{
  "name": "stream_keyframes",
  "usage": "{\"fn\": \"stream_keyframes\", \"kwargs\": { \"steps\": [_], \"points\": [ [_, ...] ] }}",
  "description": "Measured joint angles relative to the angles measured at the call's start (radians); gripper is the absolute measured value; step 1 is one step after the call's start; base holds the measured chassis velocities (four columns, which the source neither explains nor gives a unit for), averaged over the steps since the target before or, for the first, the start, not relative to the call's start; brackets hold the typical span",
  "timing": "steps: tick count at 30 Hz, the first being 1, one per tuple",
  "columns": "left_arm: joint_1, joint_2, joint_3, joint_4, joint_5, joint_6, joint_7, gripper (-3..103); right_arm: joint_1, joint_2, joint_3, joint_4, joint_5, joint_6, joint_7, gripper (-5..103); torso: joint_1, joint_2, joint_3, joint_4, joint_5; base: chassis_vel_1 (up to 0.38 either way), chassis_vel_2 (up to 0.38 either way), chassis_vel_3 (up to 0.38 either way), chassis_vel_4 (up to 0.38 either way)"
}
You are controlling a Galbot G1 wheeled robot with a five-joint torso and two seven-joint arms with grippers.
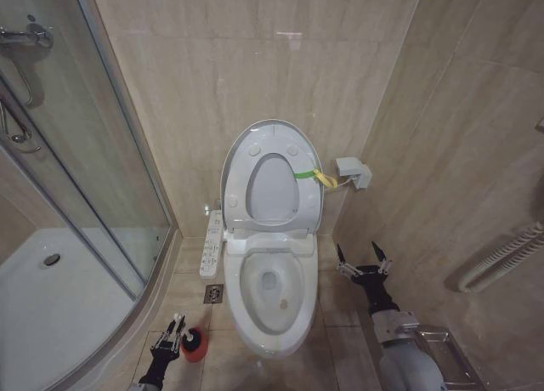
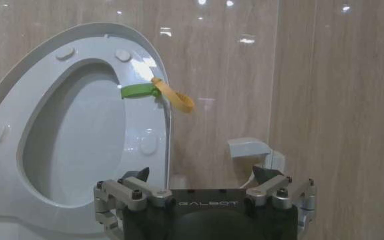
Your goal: Open the toilet lid, clean the toilet bowl with a toilet brush, close the toilet lid, and flush.
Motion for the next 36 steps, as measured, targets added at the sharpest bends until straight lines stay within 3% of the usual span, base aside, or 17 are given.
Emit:
{"fn": "stream_keyframes", "kwargs": {
  "steps": [21, 36],
  "points": [
    [0.194, 0.002, 0.000, -0.335, -0.015, 0.067, -0.098, 20, 0.000, 0.000, 0.000, 0.000, 0.000, 0.000, 0.000, 100, 0.000, 0.000, 0.000, 0.0000, -0.0001, 0.000, 0.000, 0.000, 0.000],
    [0.410, 0.003, 0.042, -0.695, -0.028, 0.155, -0.154, 20, 0.000, 0.000, 0.000, 0.000, 0.000, 0.000, 0.000, 100, 0.000, 0.000, 0.000, 0.0000, 0.0001, 0.000, 0.000, 0.000, 0.000]
  ]
}}
